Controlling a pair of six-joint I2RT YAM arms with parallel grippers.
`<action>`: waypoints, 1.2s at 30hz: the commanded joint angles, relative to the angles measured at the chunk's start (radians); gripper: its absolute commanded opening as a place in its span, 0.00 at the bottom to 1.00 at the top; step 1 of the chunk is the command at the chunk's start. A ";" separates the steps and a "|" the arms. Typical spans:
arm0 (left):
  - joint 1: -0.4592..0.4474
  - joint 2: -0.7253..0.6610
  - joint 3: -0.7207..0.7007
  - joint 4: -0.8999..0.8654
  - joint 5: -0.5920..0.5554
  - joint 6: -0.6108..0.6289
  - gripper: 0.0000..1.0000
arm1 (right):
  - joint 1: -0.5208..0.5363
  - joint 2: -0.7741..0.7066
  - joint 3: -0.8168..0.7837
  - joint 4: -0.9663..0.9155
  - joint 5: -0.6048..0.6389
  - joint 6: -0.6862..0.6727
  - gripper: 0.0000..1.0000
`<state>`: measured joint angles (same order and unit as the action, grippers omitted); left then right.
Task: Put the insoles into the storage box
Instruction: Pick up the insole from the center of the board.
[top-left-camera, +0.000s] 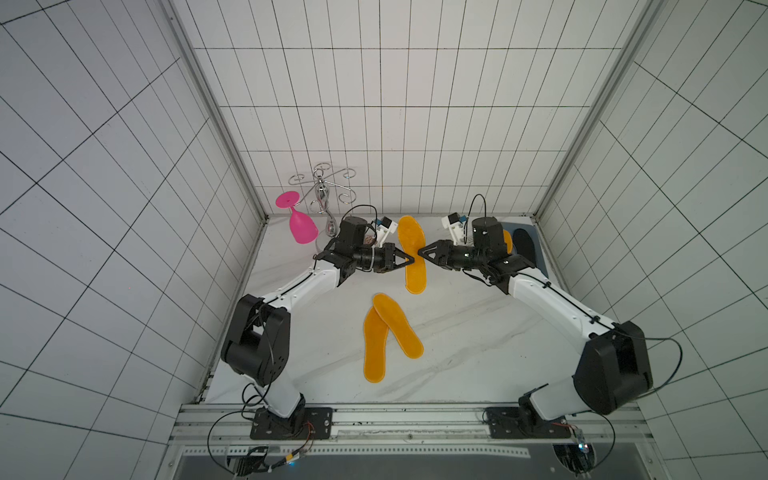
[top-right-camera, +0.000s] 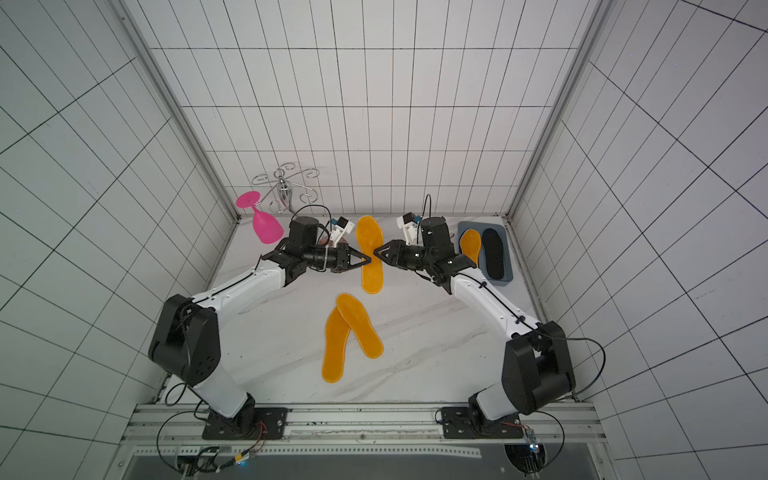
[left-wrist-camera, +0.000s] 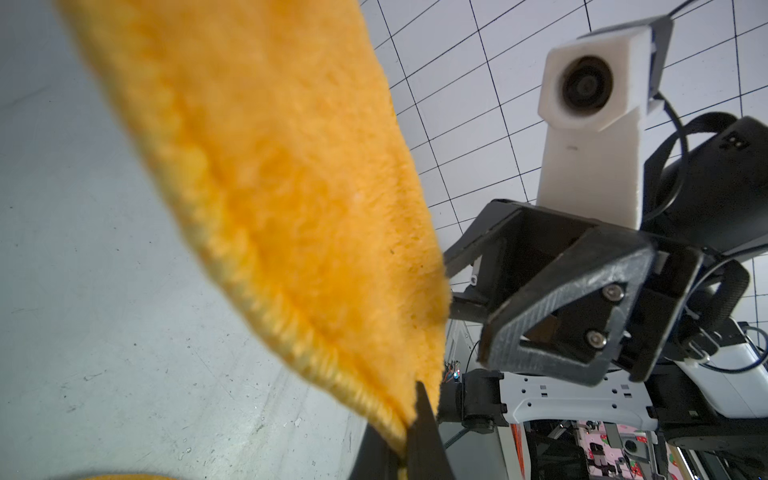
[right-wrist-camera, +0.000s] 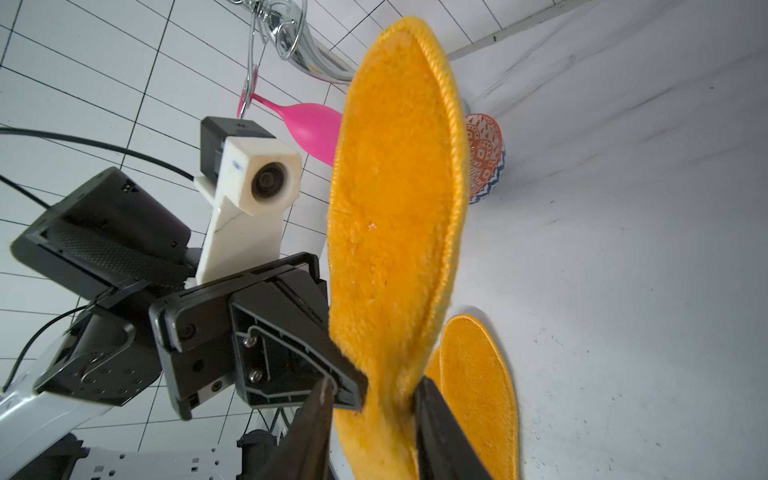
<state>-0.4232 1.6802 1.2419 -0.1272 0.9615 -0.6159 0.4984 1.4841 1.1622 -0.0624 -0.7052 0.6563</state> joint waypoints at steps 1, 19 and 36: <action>0.006 -0.025 0.025 -0.017 0.066 0.045 0.00 | -0.027 -0.035 -0.039 0.068 -0.064 -0.011 0.36; 0.005 -0.033 0.027 0.012 0.099 0.032 0.00 | -0.046 0.018 -0.054 0.132 -0.158 0.052 0.34; 0.005 -0.064 0.015 0.022 0.013 0.013 0.60 | -0.058 -0.026 -0.010 -0.056 -0.095 -0.093 0.00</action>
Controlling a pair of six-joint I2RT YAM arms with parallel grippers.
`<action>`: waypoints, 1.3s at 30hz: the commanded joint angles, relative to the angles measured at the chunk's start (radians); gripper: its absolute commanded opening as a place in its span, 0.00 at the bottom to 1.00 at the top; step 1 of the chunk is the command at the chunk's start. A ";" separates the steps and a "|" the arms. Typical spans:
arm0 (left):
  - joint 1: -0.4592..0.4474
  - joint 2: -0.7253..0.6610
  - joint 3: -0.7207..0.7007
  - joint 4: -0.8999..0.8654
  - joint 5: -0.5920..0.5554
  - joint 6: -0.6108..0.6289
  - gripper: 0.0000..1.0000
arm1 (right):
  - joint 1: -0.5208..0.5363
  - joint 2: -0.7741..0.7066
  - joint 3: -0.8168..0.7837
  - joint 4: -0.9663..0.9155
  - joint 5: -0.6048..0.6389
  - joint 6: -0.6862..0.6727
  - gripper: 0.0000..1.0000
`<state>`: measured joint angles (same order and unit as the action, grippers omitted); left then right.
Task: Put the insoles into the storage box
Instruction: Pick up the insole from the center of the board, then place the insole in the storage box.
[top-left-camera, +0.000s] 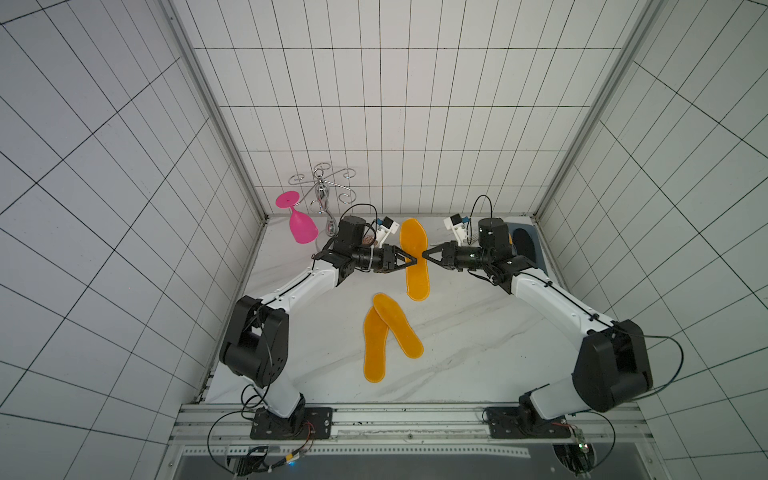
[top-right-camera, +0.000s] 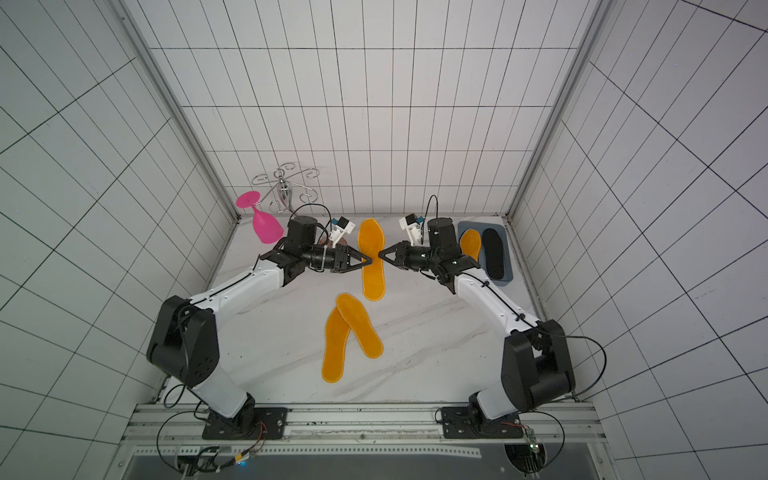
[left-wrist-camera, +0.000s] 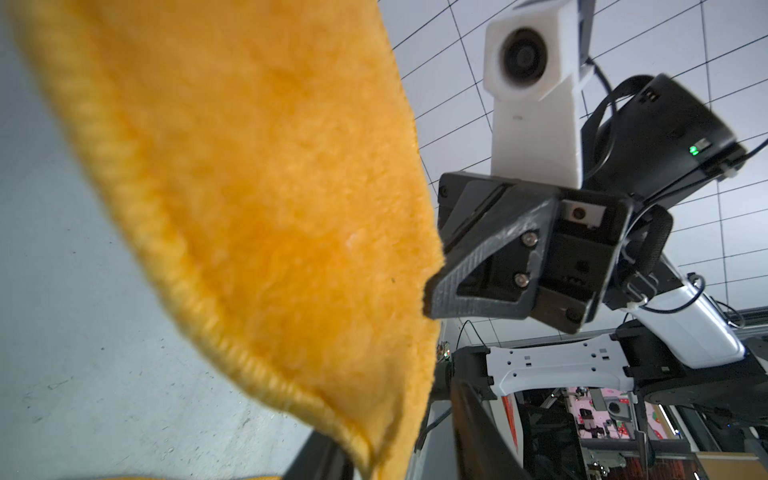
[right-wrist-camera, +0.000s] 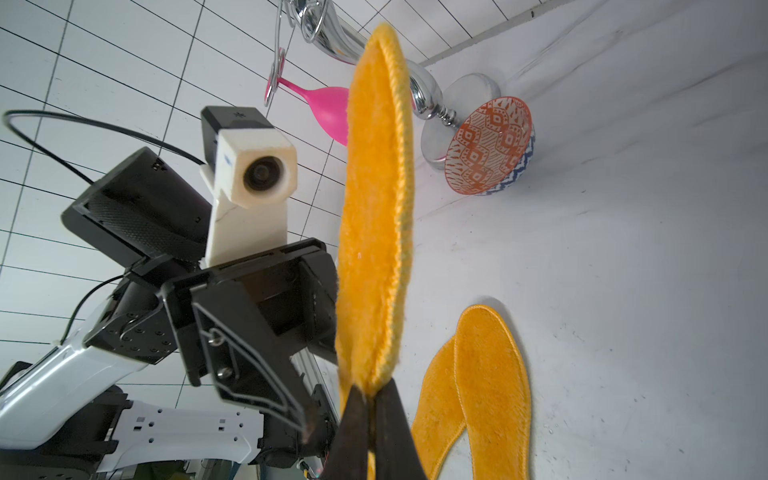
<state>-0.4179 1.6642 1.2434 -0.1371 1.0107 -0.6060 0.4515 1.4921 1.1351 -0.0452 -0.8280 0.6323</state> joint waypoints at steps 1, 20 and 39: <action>-0.001 -0.056 0.008 0.043 -0.047 -0.002 0.65 | -0.015 -0.035 0.018 -0.081 0.030 -0.075 0.00; -0.052 -0.143 -0.126 0.223 -0.237 -0.005 0.97 | -0.244 -0.016 0.264 -0.755 0.222 -0.524 0.00; -0.121 -0.003 -0.088 0.452 -0.219 -0.071 0.99 | -0.605 0.277 0.472 -0.837 0.268 -0.626 0.00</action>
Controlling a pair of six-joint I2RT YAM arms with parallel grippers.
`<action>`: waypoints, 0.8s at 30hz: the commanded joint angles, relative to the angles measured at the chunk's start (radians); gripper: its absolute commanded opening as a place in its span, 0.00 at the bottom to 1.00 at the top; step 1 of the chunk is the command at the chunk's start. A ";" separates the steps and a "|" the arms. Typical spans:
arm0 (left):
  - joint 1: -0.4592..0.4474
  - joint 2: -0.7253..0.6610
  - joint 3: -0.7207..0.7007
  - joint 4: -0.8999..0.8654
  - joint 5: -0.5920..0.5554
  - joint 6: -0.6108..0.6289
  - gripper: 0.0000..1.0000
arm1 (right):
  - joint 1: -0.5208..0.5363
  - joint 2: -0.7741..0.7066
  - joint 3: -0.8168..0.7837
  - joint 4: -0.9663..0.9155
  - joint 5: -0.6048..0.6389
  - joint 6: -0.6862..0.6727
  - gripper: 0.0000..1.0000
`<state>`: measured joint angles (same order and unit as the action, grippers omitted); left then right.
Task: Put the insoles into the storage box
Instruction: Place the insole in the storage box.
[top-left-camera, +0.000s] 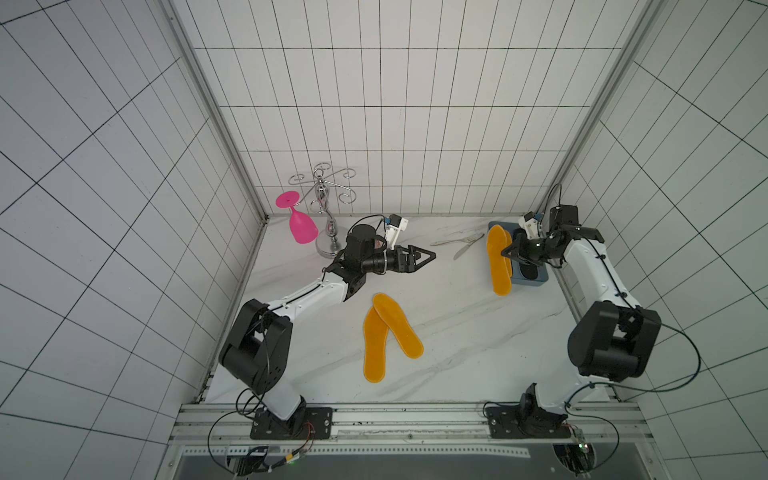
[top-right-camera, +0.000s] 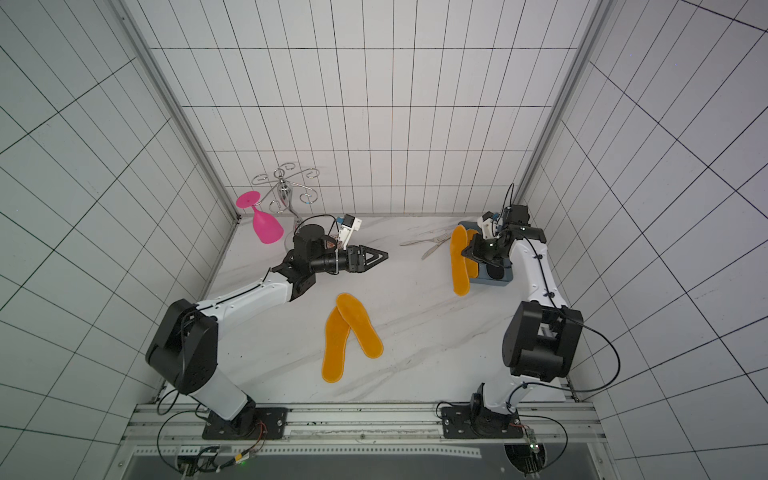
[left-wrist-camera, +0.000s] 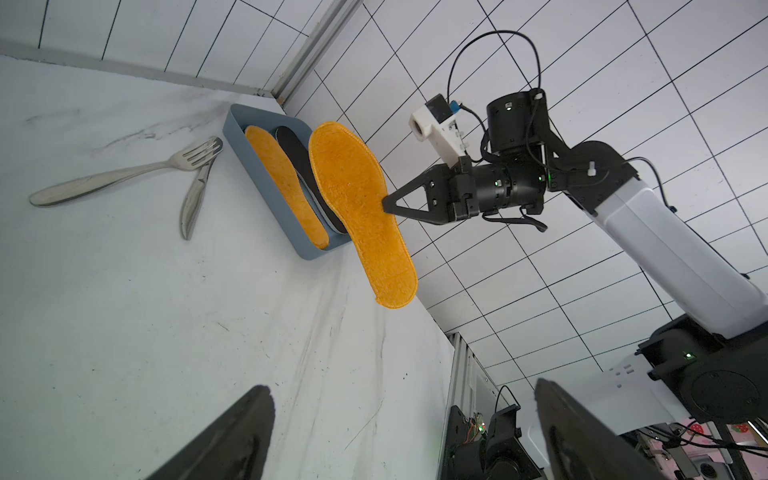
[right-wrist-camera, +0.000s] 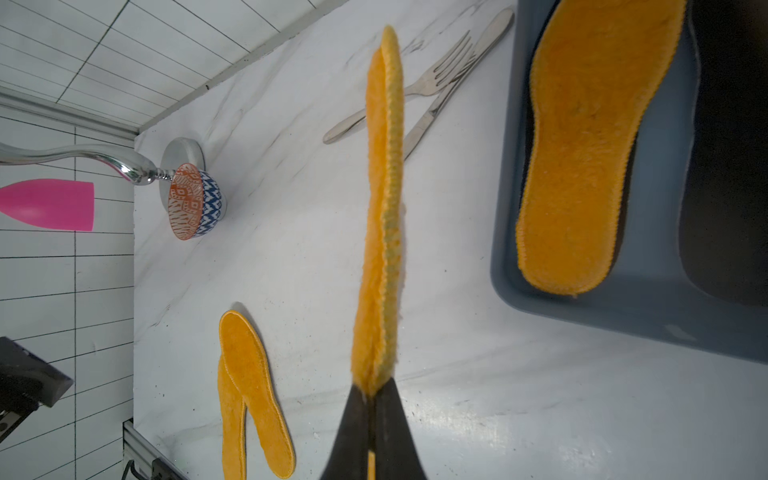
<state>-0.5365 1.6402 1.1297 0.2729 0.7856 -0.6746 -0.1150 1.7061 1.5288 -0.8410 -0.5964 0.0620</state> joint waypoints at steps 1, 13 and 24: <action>-0.003 0.021 0.023 0.043 0.004 -0.003 0.99 | -0.049 0.092 0.107 -0.056 0.040 -0.069 0.00; 0.010 0.027 0.019 0.001 0.024 0.013 0.99 | -0.139 0.361 0.388 -0.110 0.124 -0.185 0.00; 0.035 0.052 0.040 -0.048 0.029 0.034 0.99 | -0.182 0.520 0.564 -0.092 0.111 -0.206 0.00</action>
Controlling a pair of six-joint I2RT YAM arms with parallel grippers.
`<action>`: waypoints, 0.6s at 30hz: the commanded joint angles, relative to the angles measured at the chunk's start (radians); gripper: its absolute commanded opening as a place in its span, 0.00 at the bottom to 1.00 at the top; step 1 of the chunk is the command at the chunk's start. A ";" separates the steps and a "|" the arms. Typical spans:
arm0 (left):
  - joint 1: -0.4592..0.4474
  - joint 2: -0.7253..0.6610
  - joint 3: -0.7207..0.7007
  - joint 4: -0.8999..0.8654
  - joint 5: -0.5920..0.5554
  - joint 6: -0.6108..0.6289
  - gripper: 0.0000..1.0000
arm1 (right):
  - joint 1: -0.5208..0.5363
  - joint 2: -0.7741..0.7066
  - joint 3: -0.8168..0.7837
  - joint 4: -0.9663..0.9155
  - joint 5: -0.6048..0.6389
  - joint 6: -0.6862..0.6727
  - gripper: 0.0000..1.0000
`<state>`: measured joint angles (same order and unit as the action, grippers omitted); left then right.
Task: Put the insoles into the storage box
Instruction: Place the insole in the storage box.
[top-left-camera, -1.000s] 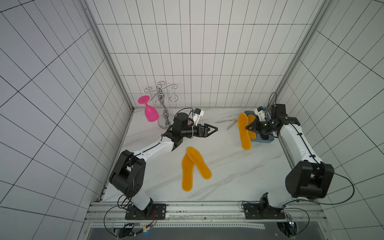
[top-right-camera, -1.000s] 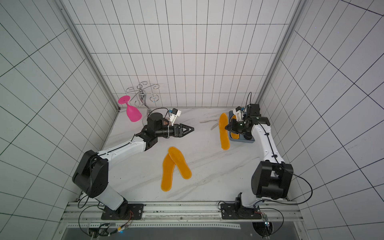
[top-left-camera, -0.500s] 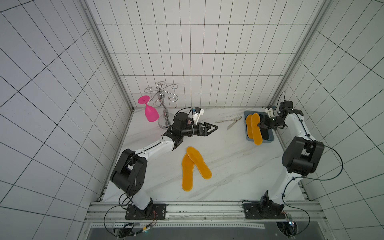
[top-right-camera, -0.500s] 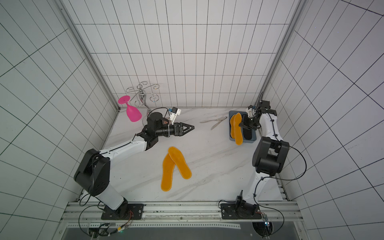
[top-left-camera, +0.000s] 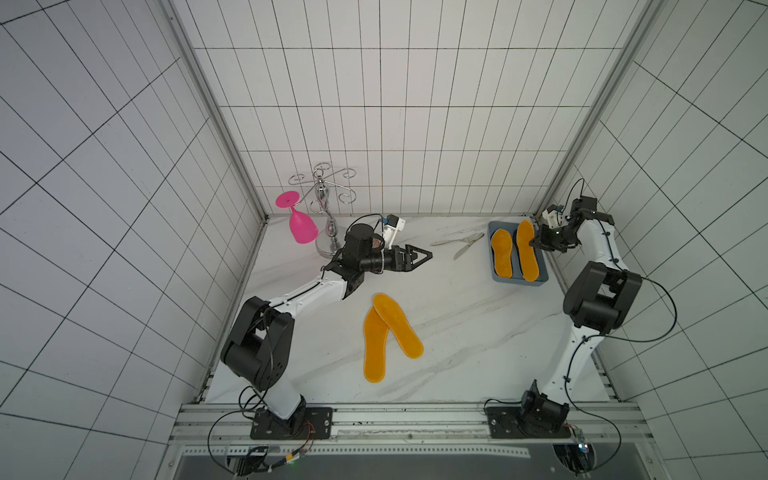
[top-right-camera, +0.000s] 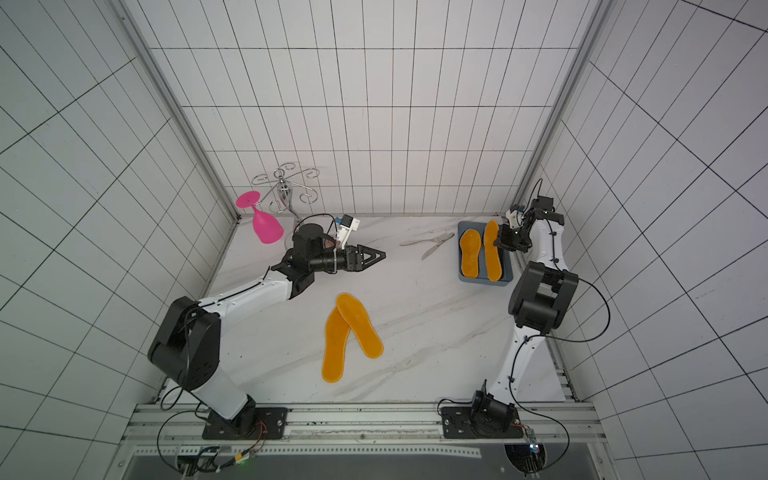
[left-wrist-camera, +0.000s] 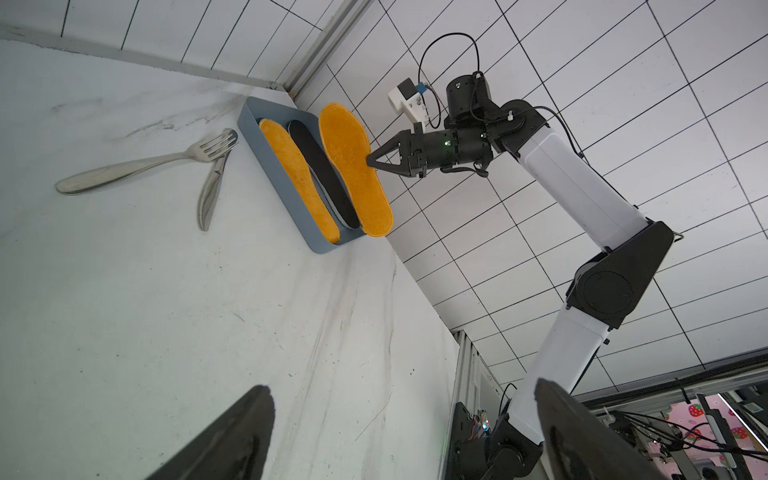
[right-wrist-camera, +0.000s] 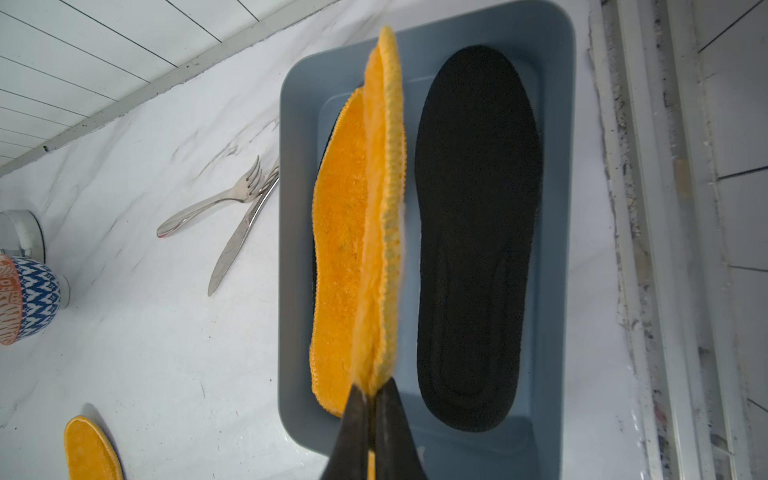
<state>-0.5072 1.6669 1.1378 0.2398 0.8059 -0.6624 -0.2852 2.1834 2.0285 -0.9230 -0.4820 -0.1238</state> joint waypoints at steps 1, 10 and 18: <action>0.005 0.030 0.033 -0.016 0.010 0.020 0.99 | -0.014 0.056 0.077 -0.005 -0.008 -0.018 0.00; 0.015 0.059 0.044 -0.016 0.010 0.015 0.99 | -0.040 0.189 0.205 -0.008 -0.054 0.007 0.00; 0.020 0.089 0.064 -0.026 0.010 0.012 0.99 | -0.042 0.206 0.190 -0.017 -0.102 0.002 0.00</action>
<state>-0.4934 1.7317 1.1763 0.2203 0.8085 -0.6617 -0.3210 2.3806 2.1899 -0.9184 -0.5396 -0.1204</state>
